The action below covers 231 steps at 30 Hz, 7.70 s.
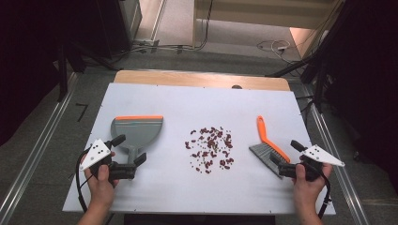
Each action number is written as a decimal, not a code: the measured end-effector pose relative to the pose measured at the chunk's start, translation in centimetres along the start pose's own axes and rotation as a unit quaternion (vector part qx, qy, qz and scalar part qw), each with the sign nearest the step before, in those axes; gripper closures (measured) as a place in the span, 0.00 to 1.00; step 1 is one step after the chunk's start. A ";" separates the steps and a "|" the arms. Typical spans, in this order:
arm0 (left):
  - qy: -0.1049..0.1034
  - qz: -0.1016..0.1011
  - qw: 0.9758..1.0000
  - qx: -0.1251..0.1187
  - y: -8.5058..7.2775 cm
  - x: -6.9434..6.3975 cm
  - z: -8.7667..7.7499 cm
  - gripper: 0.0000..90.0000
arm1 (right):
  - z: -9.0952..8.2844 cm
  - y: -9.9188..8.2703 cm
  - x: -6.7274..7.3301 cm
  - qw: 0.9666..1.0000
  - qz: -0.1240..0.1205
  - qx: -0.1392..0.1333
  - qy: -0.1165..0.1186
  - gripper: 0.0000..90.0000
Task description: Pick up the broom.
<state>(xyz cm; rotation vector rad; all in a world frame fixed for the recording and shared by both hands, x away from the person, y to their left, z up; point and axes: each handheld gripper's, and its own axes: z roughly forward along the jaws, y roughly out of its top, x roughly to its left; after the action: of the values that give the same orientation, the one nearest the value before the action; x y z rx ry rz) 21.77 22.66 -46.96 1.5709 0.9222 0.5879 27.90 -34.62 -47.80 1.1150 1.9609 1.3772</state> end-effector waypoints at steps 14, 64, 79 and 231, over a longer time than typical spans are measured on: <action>-0.004 -0.001 1.000 0.002 0.1 -0.1 0.2 0.00 | 0.1 2.3 0.7 1.000 -0.001 0.005 0.005 0.00; -0.024 0.005 1.000 0.017 0.3 -1.0 1.2 0.00 | 12.6 5.2 -0.5 0.925 0.073 0.350 -0.128 0.65; -0.029 0.013 0.999 0.019 0.5 -1.6 1.0 0.00 | 12.3 4.9 -0.9 0.927 0.100 0.335 -0.137 0.77; -0.179 0.005 0.980 0.085 4.3 -11.3 10.8 0.96 | 6.0 11.1 16.3 0.964 0.018 -0.081 0.254 0.54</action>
<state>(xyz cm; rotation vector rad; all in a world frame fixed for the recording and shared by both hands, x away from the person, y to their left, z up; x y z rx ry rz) 24.99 7.14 -43.74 1.7631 0.7047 0.2246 27.42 -16.11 -38.74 0.7747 2.1151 1.9550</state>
